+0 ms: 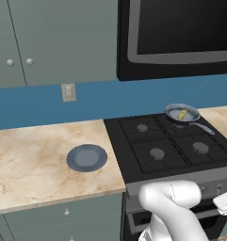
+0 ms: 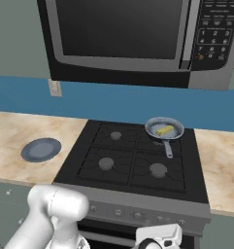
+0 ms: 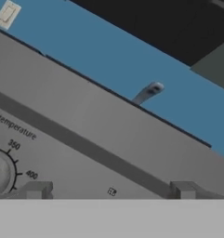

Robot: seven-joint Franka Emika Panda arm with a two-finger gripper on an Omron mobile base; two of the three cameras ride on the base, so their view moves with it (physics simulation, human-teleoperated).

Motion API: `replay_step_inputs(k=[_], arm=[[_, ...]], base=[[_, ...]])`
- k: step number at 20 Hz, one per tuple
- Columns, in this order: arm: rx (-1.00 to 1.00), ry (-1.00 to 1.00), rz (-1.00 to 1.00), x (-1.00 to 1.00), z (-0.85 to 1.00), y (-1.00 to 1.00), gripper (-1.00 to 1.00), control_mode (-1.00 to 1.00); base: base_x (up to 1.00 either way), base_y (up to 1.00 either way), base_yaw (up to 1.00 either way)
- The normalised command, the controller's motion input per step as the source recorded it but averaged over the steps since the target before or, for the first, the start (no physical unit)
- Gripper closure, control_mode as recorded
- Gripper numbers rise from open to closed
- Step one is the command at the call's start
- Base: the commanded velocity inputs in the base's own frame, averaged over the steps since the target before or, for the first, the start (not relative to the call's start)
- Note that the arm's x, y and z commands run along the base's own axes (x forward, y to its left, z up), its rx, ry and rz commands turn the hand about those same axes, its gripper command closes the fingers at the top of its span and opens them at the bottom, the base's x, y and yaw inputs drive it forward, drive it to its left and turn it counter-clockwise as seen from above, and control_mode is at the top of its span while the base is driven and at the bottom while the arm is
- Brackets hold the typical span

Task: Pick up the butter stick and place it in the pan. Then turn on the burner for the pan.

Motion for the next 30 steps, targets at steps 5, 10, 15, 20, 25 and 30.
replay_step_inputs(k=[5, 10, 15, 20, 25, 30], arm=[[0.0, 0.02, 0.0, 0.01, -0.12, 0.0, -1.0, -1.0], [0.01, 0.05, 0.0, 0.05, -0.13, 0.0, -1.0, -1.0], [0.05, 0.05, 0.0, 0.12, -0.02, 0.0, -1.0, -1.0], [0.07, 0.06, 0.0, 0.14, -0.08, 0.0, -1.0, -1.0], [0.07, 0.06, 0.0, 0.12, -0.14, -0.01, -1.0, -1.0], [0.07, 0.04, 0.0, 0.09, -0.15, -0.07, -1.0, -1.0]], base=[[0.0, 0.0, 0.0], [0.0, 0.0, 0.0], [0.0, 0.0, 0.0], [0.0, 0.0, 0.0], [0.0, 0.0, 0.0], [0.0, 0.0, 0.0]])
